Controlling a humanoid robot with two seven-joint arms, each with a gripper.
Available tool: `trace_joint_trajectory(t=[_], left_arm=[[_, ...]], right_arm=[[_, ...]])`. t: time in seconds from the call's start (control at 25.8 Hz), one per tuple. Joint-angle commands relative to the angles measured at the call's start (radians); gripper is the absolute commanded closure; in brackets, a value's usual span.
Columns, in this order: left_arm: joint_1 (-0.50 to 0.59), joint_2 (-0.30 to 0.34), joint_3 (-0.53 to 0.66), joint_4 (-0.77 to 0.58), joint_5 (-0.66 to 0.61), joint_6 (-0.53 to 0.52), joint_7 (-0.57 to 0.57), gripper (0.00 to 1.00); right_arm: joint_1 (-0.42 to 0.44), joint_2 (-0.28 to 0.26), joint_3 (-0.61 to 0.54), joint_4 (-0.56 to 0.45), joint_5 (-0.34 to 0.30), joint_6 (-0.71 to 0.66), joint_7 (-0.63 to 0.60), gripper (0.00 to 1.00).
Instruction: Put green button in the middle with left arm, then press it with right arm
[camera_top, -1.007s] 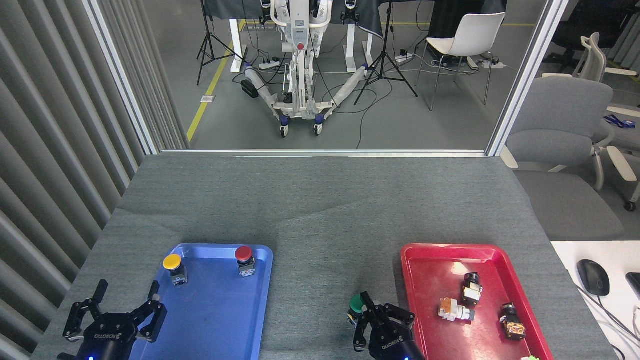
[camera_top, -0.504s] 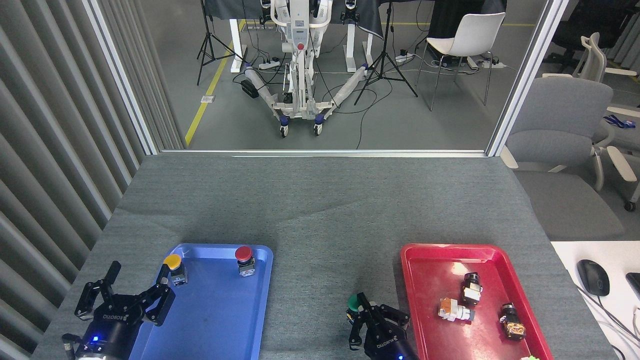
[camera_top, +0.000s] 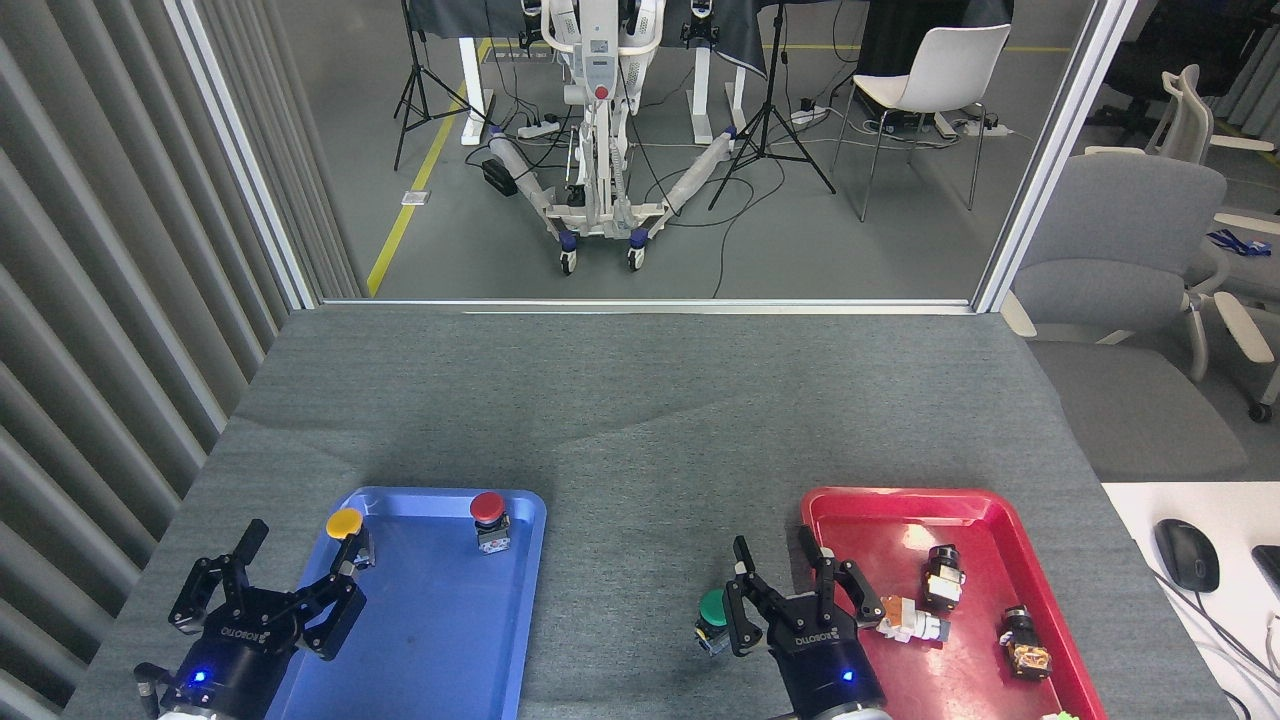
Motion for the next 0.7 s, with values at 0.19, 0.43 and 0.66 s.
trace_joint_trajectory(t=[0.19,0.43,0.66], left_arm=[[0.004,-0.004,0.006,0.019,0.007,-0.015,0.001,0.01],[0.009,-0.001,0.005,0.046,0.003,-0.027,-0.001,0.01],[0.012,0.005,0.008,0.028,0.003,-0.030,0.001,0.01]], right_arm=[[0.024,-0.041,-0.129,-0.061,-0.002,-0.003,0.007,0.00],[0.150,-0.077,-0.206,-0.142,-0.002,-0.011,0.007,0.00],[0.190,-0.077,-0.240,-0.168,-0.002,-0.003,0.007,0.00]])
